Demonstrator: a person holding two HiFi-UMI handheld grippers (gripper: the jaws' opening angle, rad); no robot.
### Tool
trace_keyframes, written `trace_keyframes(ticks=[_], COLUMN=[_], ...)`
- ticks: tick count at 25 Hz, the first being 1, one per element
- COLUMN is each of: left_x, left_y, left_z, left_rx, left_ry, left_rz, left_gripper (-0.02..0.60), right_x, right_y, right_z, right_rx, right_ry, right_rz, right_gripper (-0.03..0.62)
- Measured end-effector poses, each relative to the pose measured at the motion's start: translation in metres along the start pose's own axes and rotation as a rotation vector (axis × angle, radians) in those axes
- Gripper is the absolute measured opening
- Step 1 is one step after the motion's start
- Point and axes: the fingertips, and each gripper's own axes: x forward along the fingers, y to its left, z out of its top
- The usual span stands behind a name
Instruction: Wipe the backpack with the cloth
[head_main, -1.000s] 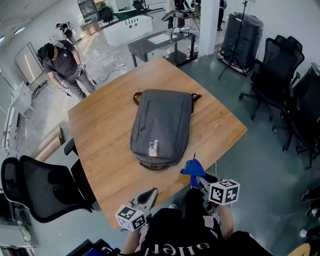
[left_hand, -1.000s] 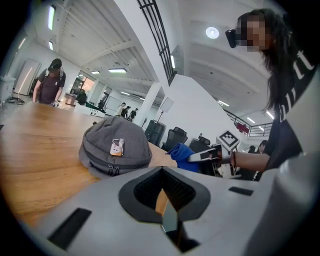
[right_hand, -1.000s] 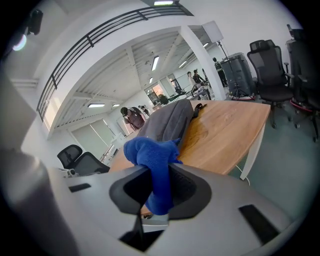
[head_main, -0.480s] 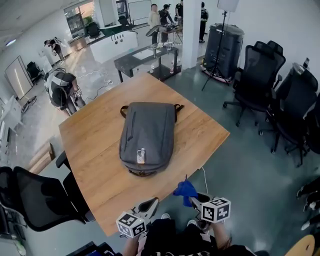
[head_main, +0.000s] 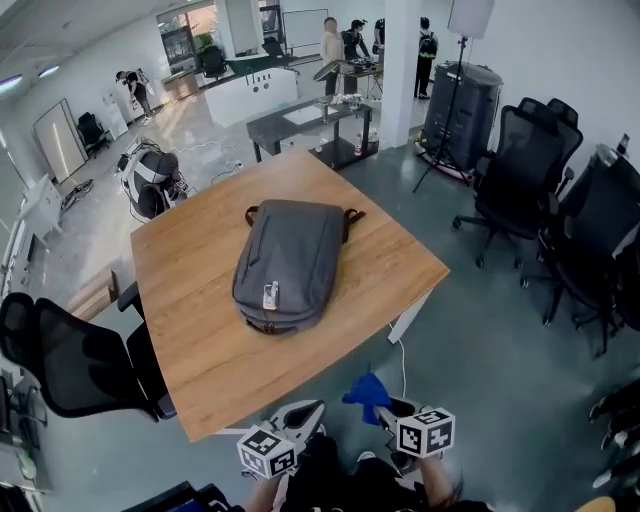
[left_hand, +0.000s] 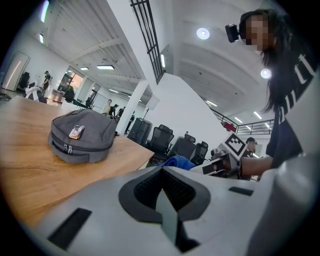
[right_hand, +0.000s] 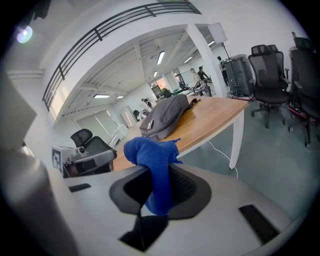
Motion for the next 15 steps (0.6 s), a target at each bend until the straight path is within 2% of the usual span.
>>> trace_keyframes(ticks=[8,15], left_x=[-0.009,-0.015], left_y=[-0.050,-0.081], left_z=[-0.033,-0.047], left_rx=[-0.026,-0.017], left_ry=[-0.030,-0.050], left_rz=[0.087,0.127], left_gripper=[-0.002,-0.002], right_x=[-0.036,-0.054], right_y=[-0.003,-0.004], right_z=[-0.030,-0.051], right_rx=[-0.074,-0.136], right_ry=[0.037,0.058], right_rz=[0.073,0.107], right_gripper=[0.078,0.078])
